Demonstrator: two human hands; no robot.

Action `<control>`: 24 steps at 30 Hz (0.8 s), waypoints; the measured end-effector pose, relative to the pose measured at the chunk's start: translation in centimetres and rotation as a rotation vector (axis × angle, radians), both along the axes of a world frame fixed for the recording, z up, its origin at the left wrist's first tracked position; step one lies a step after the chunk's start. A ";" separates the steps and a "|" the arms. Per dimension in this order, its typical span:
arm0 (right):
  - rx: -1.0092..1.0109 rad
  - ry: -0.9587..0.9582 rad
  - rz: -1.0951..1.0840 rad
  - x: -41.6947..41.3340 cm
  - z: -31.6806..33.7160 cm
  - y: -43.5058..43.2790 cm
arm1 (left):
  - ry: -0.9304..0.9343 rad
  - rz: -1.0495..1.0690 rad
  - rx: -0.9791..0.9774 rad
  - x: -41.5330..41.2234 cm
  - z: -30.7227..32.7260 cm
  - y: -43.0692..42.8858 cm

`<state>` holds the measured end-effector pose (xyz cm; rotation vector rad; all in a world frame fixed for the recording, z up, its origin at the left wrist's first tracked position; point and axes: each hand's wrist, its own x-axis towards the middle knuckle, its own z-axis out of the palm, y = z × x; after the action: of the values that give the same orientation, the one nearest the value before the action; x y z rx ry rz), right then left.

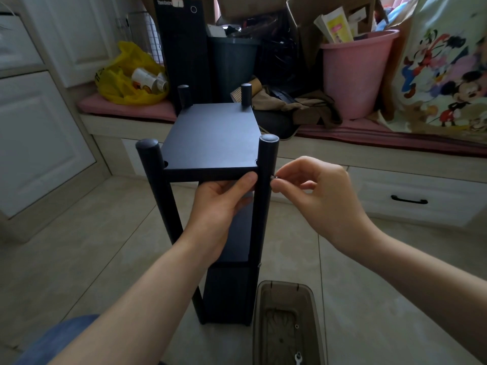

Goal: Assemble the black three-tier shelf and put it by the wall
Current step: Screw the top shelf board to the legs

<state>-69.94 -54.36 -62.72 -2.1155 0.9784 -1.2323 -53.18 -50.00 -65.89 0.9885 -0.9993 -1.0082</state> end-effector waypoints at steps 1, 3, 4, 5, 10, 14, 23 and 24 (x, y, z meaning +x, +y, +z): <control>-0.002 0.000 -0.002 0.0 0.0 0.0 | -0.001 0.002 0.002 0.0 0.0 0.0; -0.002 -0.009 -0.008 0.0 0.0 0.0 | -0.004 0.009 0.007 -0.1 -0.1 0.0; -0.005 -0.011 -0.008 0.0 0.0 0.1 | -0.005 0.012 0.010 0.0 -0.1 0.0; -0.010 -0.009 -0.008 0.0 0.0 0.1 | -0.005 0.015 0.013 0.0 -0.1 0.0; -0.058 0.033 -0.022 0.0 0.0 0.2 | -0.010 0.039 0.015 0.0 -0.1 0.0; -0.163 0.107 -0.050 -0.2 0.2 0.4 | -0.009 0.064 0.016 -0.2 -0.1 -0.2; -0.098 0.042 -0.052 -0.2 0.1 0.1 | -0.011 0.029 0.021 -0.2 -0.6 -0.5; -0.096 0.038 -0.049 -0.2 0.0 0.1 | -0.011 0.024 0.021 -0.2 -0.6 -0.5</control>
<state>-70.18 -54.30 -62.68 -2.2080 1.0120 -1.2908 -53.34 -50.52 -66.51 1.0223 -0.9856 -0.9962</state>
